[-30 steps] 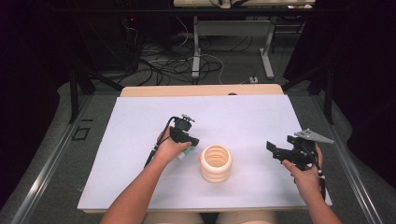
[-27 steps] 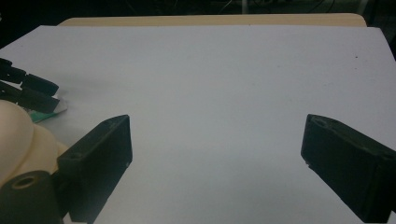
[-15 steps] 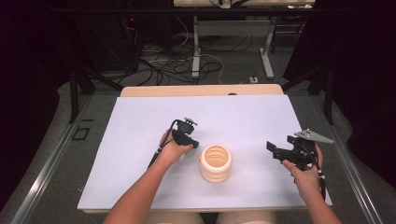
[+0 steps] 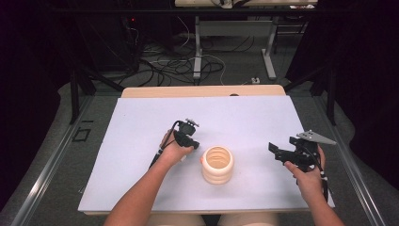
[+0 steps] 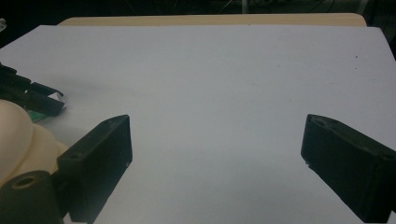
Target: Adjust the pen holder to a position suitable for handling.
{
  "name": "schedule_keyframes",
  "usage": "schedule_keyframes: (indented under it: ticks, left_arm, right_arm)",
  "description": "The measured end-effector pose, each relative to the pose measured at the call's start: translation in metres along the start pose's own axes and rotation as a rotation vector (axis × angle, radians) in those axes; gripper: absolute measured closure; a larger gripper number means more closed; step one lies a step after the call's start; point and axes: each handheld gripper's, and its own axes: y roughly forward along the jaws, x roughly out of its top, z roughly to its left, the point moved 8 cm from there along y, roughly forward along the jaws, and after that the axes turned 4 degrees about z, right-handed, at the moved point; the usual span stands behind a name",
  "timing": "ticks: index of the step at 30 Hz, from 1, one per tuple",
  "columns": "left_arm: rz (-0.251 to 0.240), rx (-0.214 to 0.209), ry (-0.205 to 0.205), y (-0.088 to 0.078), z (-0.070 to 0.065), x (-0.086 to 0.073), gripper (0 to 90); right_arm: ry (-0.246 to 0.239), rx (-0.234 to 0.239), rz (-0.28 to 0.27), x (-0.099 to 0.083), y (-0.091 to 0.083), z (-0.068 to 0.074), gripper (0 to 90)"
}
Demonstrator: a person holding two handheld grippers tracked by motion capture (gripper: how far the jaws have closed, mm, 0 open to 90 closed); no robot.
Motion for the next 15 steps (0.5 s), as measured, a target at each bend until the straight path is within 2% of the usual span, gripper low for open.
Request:
schedule_keyframes:
  ticks: [15]
  left_arm:
    - [0.003, -0.002, 0.0, -0.0046, -0.002, 0.0008, 65.9]
  right_arm:
    - [0.003, 0.005, 0.001, 0.0002, -0.0007, 0.0006, 9.1]
